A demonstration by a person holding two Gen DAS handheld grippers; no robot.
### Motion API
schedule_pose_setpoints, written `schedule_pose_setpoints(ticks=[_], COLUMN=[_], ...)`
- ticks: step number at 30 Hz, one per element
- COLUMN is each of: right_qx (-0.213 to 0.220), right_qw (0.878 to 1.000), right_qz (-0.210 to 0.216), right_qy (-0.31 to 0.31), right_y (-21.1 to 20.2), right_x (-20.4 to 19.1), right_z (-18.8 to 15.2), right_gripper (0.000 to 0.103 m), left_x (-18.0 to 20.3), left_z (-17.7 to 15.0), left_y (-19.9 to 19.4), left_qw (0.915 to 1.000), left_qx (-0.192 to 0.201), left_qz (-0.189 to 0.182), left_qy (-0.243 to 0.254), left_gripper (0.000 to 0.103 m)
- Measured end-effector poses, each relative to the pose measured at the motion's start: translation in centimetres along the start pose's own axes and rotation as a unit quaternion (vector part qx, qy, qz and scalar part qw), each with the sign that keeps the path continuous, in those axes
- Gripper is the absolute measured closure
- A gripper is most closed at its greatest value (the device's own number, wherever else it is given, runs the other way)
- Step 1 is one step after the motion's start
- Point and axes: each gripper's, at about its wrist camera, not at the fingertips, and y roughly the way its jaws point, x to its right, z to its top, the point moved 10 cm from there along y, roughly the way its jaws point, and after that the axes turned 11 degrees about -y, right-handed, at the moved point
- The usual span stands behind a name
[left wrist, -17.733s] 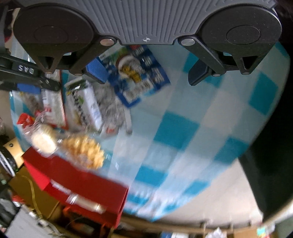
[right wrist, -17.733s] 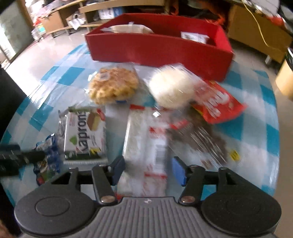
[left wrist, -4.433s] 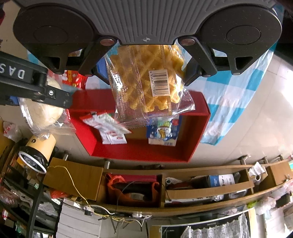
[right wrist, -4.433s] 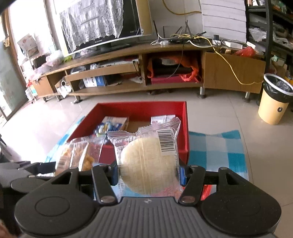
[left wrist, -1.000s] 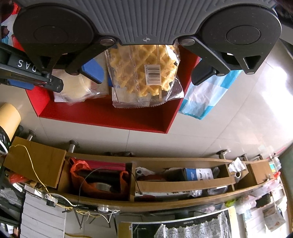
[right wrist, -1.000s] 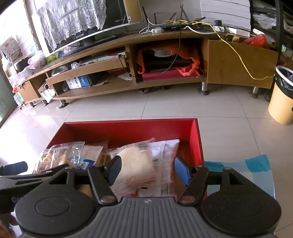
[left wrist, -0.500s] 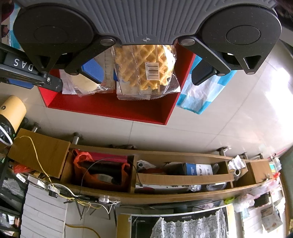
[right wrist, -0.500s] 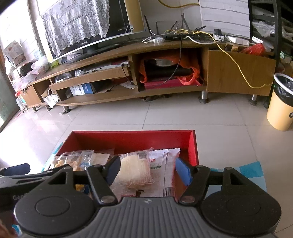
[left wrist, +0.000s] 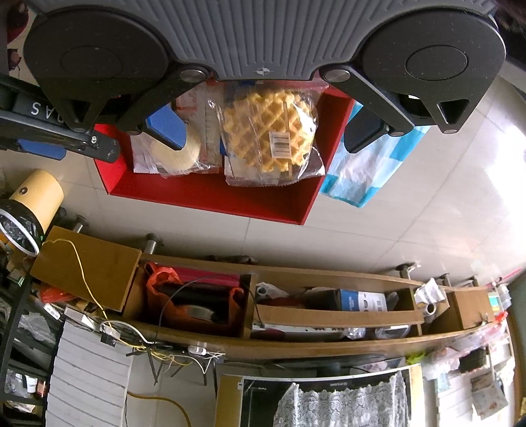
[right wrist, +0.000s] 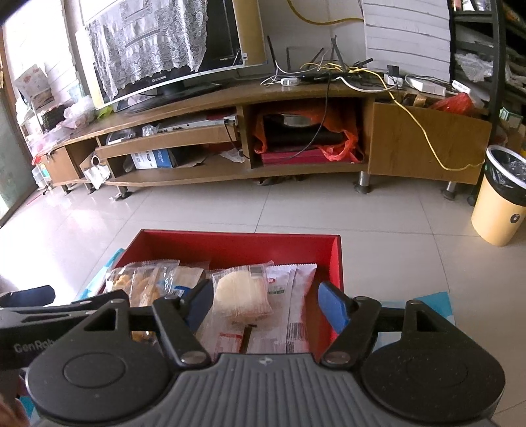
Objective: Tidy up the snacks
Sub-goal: 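Withdraw both tools from the red box toward the remaining snacks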
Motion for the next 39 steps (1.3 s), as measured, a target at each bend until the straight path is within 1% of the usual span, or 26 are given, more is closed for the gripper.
schedule_pose_setpoints(ticks=[17, 25, 33, 39], right_qx=[-0.009, -0.022, -0.042, -0.064], right_qw=[1.000, 1.000, 0.999, 0.998], right_qz=[0.000, 0.004, 0.006, 0.010], right_qy=[0.002, 0.003, 0.000, -0.026], right_y=[-2.5, -3.2, -4.2, -4.9], right_x=[-0.3, -0.7, -1.6, -3.0], right_z=[-2.2, -3.8, -6.2, -8.5], right_gripper=[0.032, 0.032, 0.032, 0.032], left_x=[-0.3, -0.6, -1.4, -2.4], left_z=[-2.4, -3.8, -6.3, -8.7], left_y=[-2.1, -3.1, -4.2, -5.4], left_qw=[0.9998, 0.9995, 0.9988, 0.9976], left_qx=[-0.012, -0.017, -0.032, -0.045], left_qz=[-0.009, -0.010, -0.009, -0.004], left_qy=[0.011, 0.023, 0.036, 0.052], left_gripper=[0.000, 0.000, 0.000, 0.000])
